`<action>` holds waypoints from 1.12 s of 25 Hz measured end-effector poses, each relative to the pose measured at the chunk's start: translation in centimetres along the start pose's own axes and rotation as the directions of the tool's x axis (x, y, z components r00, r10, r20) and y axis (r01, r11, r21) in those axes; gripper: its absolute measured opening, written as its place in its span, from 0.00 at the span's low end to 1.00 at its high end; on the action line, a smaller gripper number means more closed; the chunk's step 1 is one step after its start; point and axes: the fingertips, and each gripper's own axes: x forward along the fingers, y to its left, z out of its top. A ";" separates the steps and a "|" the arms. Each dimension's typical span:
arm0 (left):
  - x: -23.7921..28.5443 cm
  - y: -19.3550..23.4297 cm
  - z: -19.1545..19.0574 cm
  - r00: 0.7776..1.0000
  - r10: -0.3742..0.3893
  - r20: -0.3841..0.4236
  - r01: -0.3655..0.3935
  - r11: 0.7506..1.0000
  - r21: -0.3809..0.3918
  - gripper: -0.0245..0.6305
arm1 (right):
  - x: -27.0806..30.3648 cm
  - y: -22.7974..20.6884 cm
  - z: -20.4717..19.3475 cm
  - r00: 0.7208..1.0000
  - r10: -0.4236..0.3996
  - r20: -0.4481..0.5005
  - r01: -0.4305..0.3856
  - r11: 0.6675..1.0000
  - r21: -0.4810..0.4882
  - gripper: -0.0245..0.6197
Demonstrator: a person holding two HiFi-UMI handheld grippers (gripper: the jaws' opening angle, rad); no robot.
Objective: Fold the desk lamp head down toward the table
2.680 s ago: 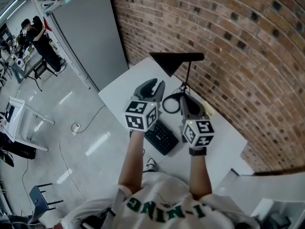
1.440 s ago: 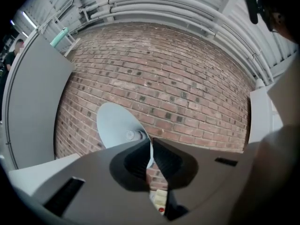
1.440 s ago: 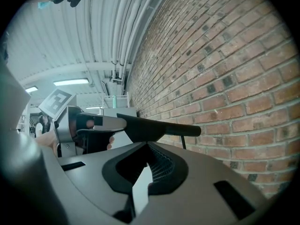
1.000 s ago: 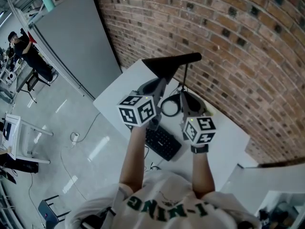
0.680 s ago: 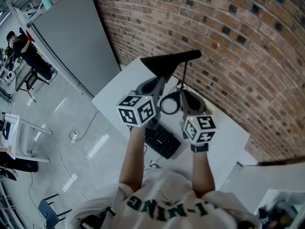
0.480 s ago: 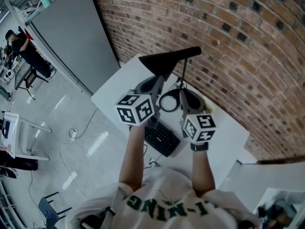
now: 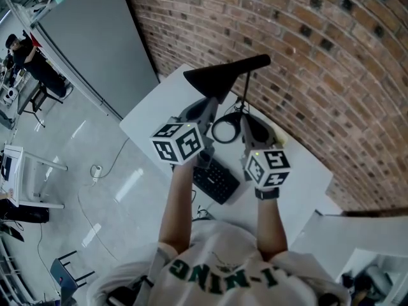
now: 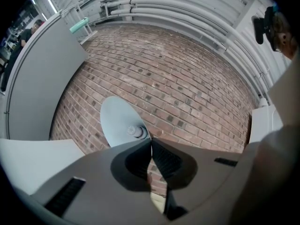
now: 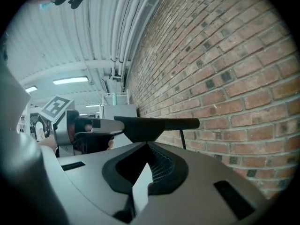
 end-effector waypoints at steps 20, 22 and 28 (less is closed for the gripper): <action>-0.2 1.1 -2.2 1.000 -0.017 0.011 0.018 0.995 -0.099 0.04 | 0.0 0.3 -1.4 0.999 -0.004 -0.043 0.004 1.000 -0.008 0.04; -0.2 1.2 -2.4 1.000 -0.022 0.012 0.023 0.994 -0.108 0.04 | 0.1 0.4 -1.7 0.999 -0.006 -0.048 0.005 1.000 -0.006 0.04; 0.0 2.0 -4.1 0.999 -0.033 0.004 0.034 0.987 -0.159 0.04 | 0.4 0.5 -2.7 0.997 -0.010 -0.073 0.010 1.000 -0.012 0.04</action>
